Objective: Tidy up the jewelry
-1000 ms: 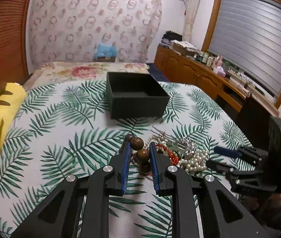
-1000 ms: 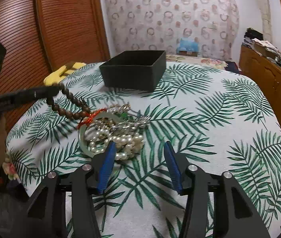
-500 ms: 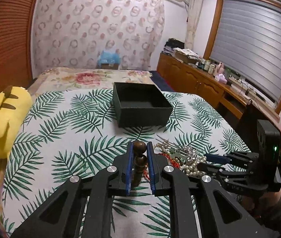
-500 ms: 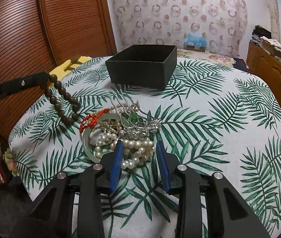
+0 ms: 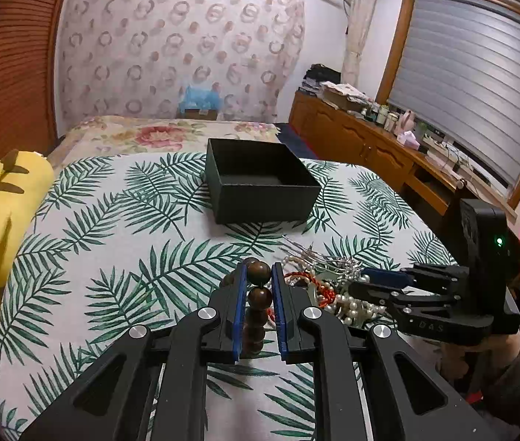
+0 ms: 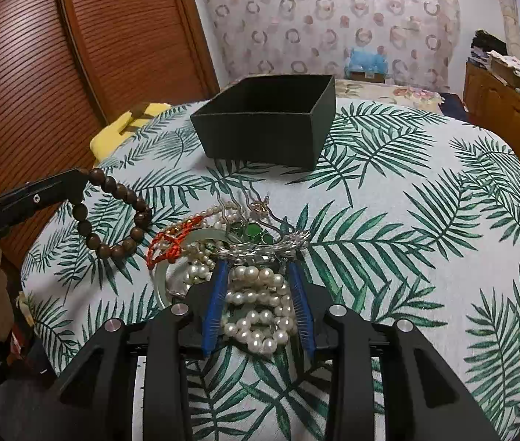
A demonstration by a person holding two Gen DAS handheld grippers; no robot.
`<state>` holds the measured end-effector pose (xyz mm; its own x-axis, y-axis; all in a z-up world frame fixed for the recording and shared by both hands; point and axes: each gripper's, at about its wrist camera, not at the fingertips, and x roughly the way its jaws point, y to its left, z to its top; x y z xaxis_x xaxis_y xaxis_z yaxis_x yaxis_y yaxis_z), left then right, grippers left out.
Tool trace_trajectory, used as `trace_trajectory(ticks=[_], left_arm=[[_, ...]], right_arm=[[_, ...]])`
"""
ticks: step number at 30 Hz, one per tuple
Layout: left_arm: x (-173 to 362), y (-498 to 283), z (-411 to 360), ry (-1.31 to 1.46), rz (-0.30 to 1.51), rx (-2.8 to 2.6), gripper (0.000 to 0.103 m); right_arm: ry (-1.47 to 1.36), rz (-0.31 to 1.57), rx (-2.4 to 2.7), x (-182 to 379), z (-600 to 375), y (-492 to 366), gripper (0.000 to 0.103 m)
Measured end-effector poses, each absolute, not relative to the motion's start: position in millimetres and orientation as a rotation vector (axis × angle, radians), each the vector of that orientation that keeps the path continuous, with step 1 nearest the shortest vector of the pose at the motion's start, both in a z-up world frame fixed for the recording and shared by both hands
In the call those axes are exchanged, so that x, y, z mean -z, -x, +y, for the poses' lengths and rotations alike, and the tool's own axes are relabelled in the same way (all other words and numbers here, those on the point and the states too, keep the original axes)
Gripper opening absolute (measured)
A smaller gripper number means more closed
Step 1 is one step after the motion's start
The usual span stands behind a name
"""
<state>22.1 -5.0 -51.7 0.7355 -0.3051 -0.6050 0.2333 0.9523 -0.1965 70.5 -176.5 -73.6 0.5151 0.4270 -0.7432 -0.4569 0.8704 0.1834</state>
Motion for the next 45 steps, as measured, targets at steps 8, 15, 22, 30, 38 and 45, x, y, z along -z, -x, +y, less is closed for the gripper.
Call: trace_trajectory(ticks=[8,15,22,30,38,45], left_arm=[[54.5,-23.4,-6.5,0.110,0.689,0.295,0.013],[55.2,-24.5,-4.1,0.111,0.685,0.295,0.013],[50.4,-26.8,-4.4,0.102,0.669,0.304,0.013],[31.7,-31.4,-6.1,0.091,0.632,0.319,0.013],[5.5,-38.8,-10.1,0.070,0.571,0.337,0.012],[-9.3,-48.1,-14.6,0.061,0.540,0.347,0.012]], right_arm=[[0.040,0.888,-0.562,78.2,-177.3,-66.2,0.027],[0.058,0.824,-0.554,59.9,-186.1,-54.4,0.009],[0.076,0.753,-0.574,28.9,-193.6,-49.1,0.009],[0.113,0.663,-0.590,-13.4,-191.4,-48.0,0.009],[0.152,0.576,-0.587,-51.7,-188.5,-47.9,0.009],[0.161,0.512,-0.576,-80.0,-190.2,-51.5,0.009]])
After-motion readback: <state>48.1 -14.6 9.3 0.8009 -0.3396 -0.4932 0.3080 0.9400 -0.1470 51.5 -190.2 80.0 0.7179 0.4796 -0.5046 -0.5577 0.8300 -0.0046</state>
